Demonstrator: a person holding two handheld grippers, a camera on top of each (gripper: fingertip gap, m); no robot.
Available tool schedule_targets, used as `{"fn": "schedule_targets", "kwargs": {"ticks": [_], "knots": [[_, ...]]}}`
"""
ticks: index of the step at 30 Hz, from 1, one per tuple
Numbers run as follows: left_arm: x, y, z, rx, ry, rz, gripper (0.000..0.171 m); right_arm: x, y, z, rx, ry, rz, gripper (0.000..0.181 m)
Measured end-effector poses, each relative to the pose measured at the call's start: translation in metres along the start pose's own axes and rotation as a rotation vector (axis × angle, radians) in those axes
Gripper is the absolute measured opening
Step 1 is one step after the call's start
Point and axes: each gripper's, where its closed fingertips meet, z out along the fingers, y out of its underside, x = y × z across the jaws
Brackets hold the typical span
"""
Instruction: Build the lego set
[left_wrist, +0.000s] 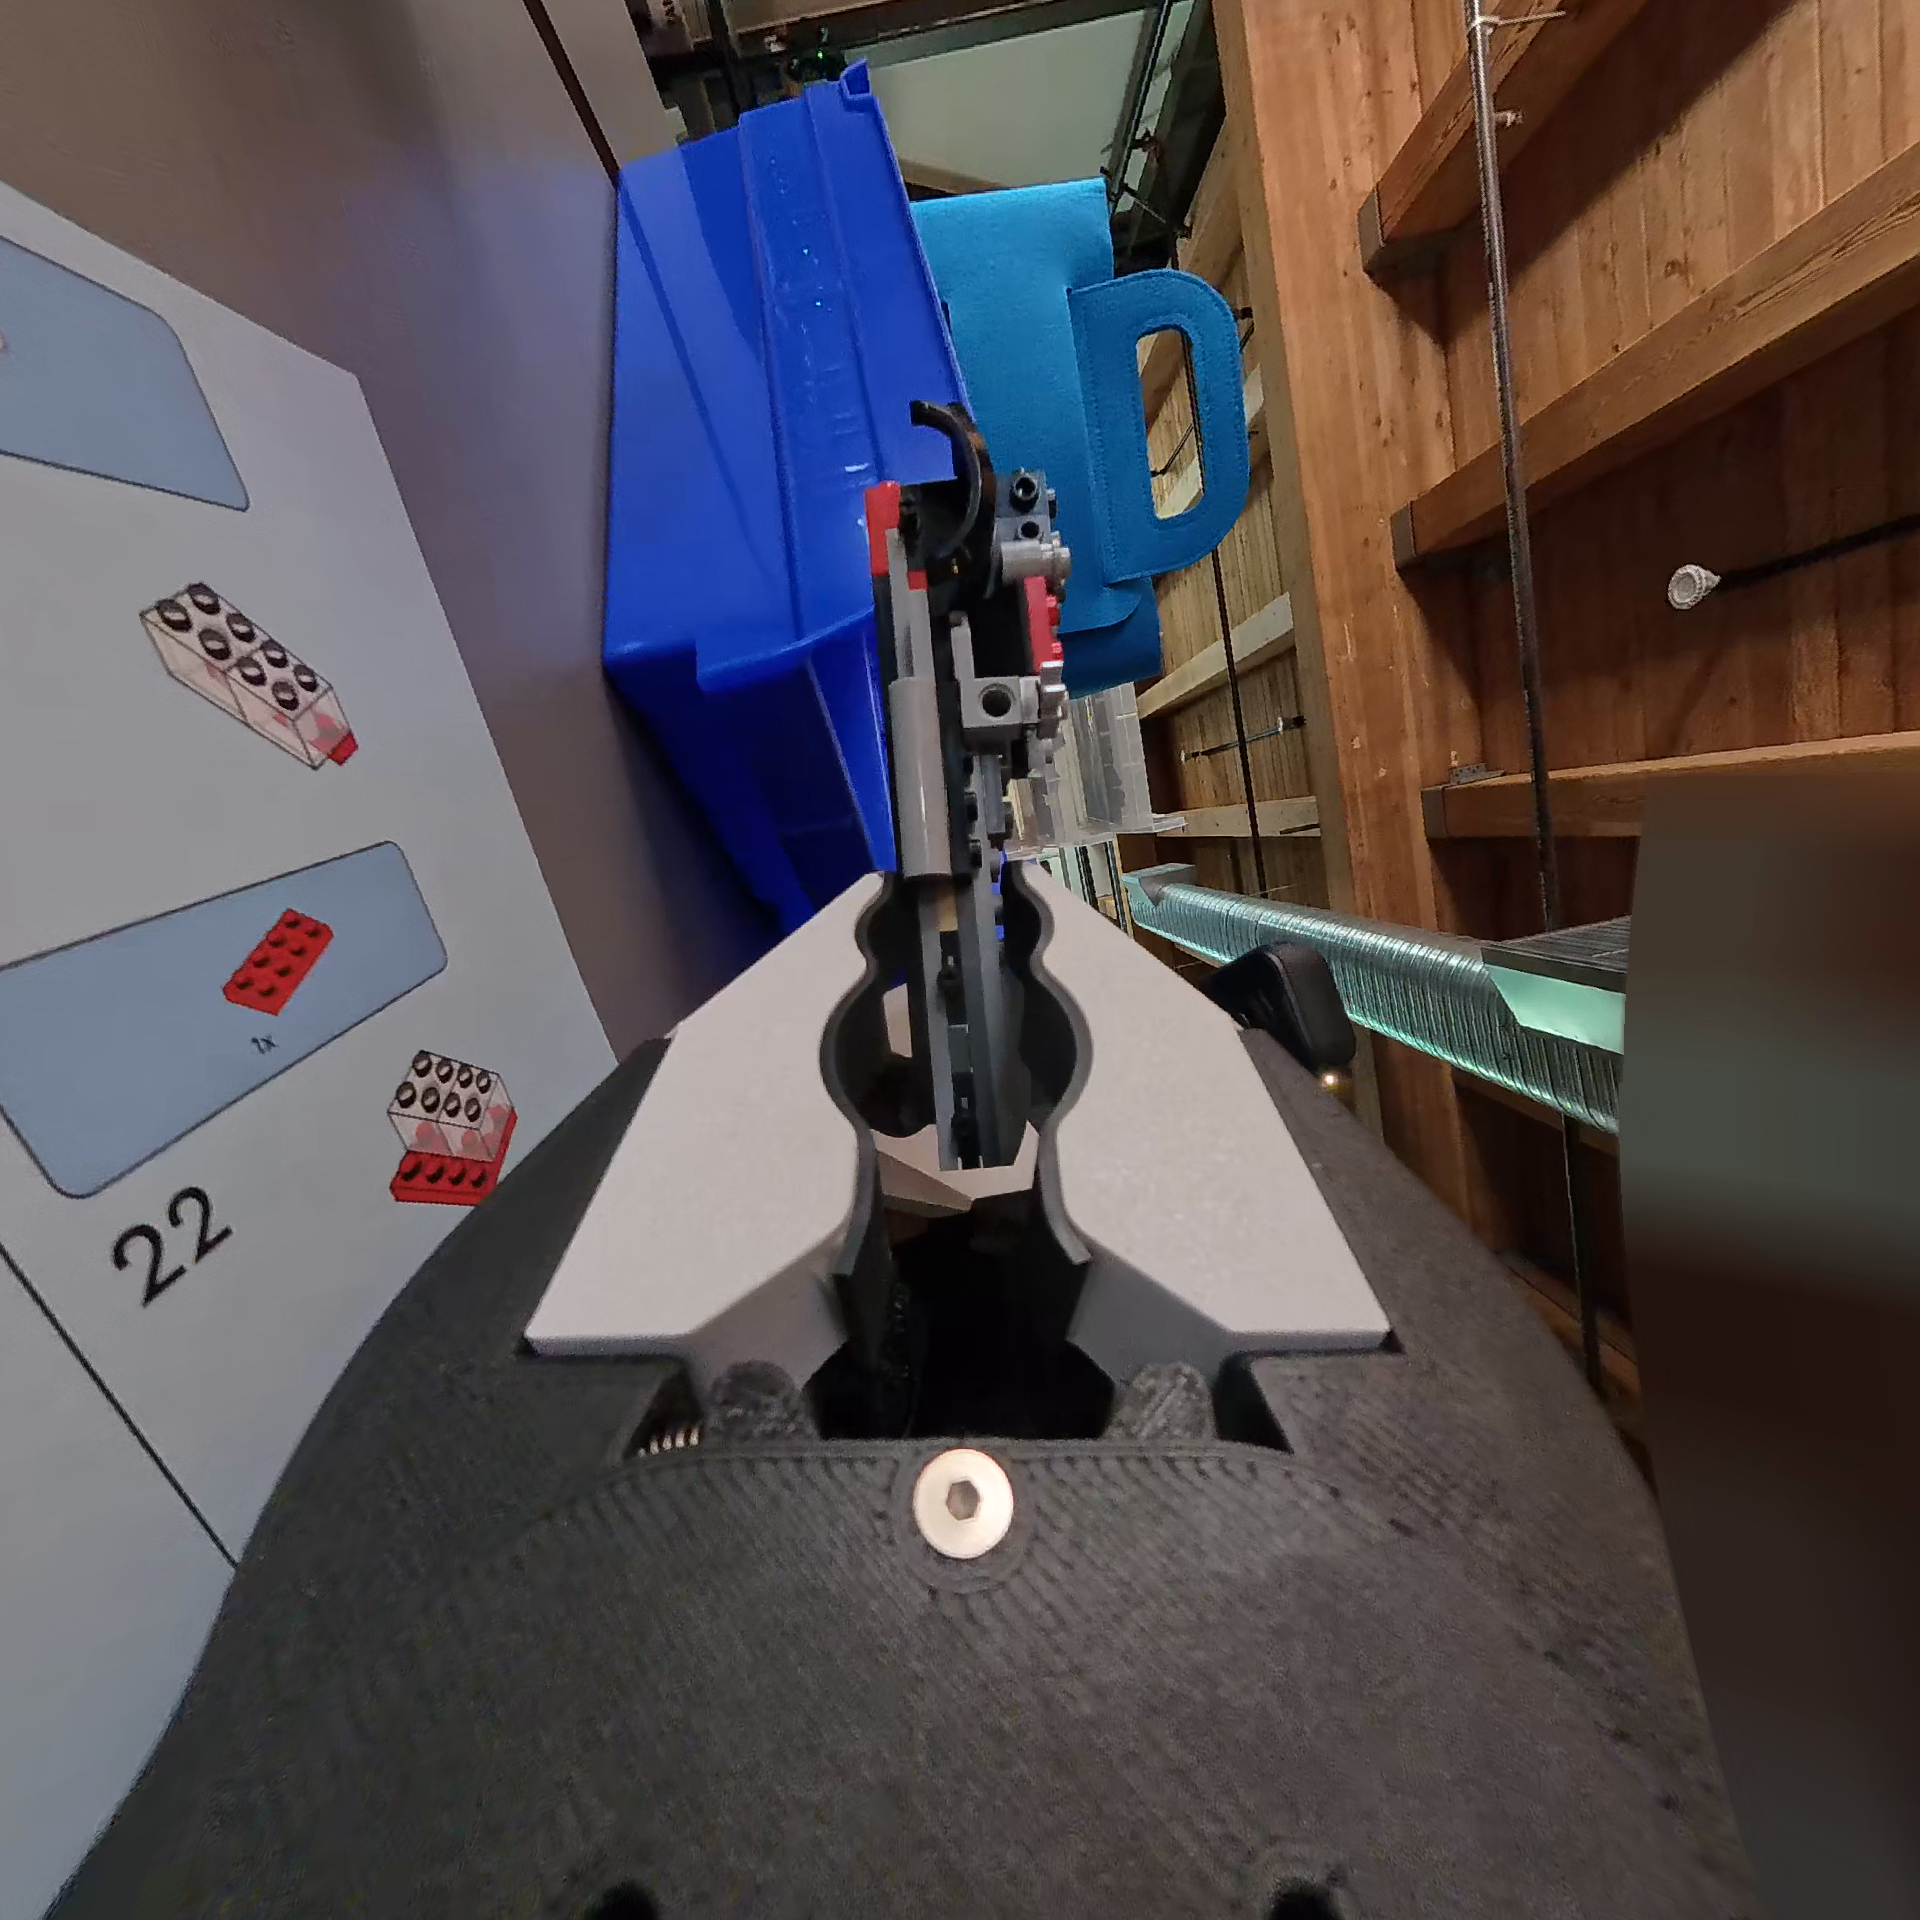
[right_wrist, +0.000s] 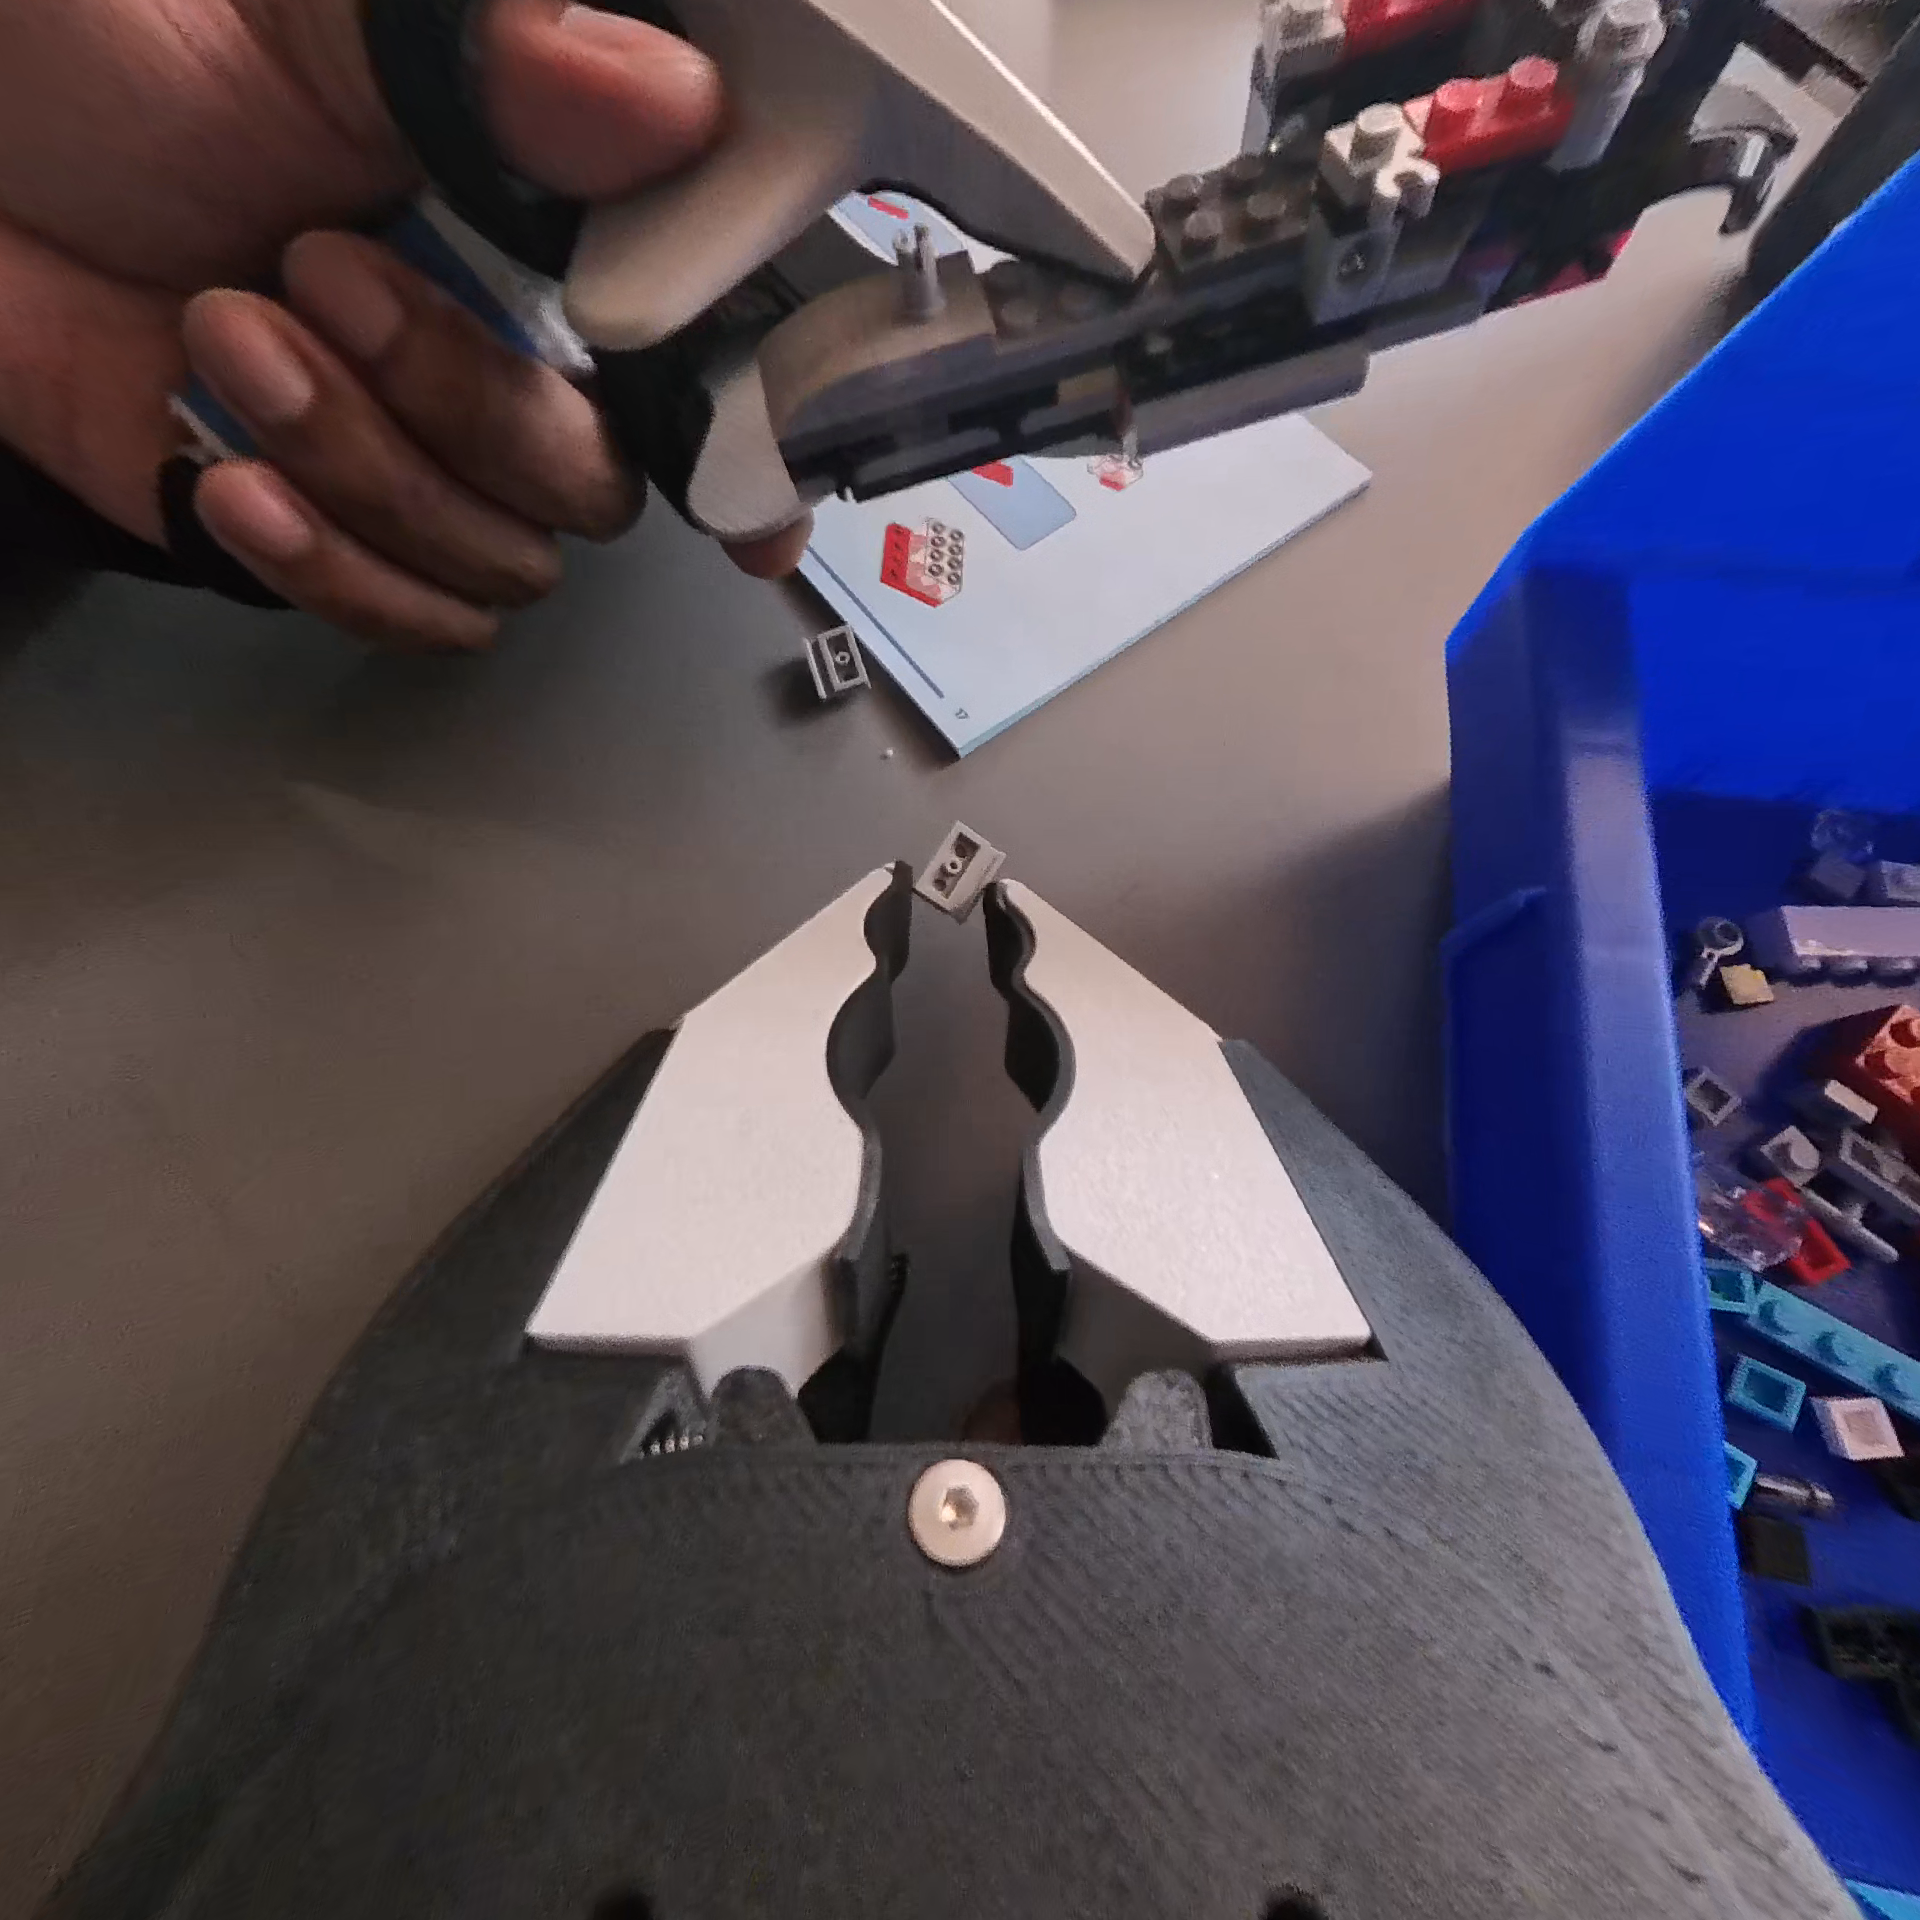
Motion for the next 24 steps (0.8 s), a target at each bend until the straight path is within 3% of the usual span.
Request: {"fn": "schedule_targets", "kwargs": {"ticks": [24], "knots": [[0.0043,0.0008,0.0004,-0.002,0.007,0.017,0.019,-0.0001,0.0087,0.0072,-0.067,0.030,-0.039,0.020]]}}
